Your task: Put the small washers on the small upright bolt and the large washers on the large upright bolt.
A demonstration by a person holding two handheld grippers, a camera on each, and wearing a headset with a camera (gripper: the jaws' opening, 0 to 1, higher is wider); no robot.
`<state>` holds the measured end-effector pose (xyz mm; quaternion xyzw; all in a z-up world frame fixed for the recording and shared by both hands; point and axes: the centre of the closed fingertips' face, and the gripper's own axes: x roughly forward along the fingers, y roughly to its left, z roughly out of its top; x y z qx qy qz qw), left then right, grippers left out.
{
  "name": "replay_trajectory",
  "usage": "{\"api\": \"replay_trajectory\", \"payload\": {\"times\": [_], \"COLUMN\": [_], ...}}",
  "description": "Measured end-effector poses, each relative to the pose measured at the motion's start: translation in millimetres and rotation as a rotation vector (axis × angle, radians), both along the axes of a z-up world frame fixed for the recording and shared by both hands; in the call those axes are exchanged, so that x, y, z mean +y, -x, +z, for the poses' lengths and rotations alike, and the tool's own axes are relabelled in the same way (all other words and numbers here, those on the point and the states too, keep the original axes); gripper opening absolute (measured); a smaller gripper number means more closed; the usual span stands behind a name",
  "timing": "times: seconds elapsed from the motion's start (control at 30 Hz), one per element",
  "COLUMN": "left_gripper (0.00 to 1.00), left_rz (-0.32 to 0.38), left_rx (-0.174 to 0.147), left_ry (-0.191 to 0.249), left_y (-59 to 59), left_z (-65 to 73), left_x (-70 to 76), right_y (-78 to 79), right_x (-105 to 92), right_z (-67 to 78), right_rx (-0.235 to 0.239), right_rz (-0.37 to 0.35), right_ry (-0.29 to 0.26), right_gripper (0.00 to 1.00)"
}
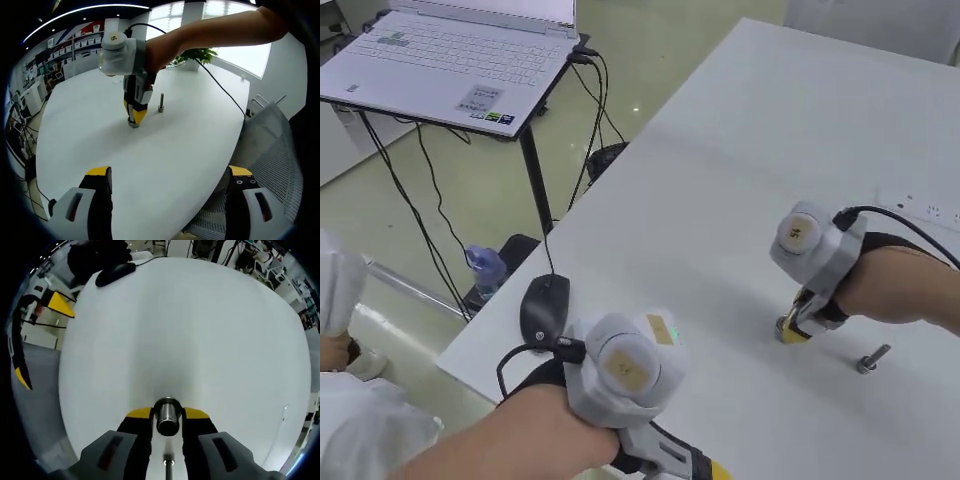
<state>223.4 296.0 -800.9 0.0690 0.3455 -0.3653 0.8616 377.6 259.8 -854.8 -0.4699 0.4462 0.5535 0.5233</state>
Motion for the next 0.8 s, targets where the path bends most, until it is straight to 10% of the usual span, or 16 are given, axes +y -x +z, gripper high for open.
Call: {"api": "replay_trajectory", "payload": {"times": [0.8], "left_gripper": [0.93], "left_rz": [-0.008], "left_rx": [-0.006], "left_ry": [0.002], "left_y": [1.3], "left_z": [5.2], "left_x": [-5.4], "right_y": [-0.7], "right_x": [-1.0], "right_z": [8.1], "right_rx": [-0.005], "right_rz": [-0.016], "right_ry": [-0.059], "right_gripper": [0.31]}}
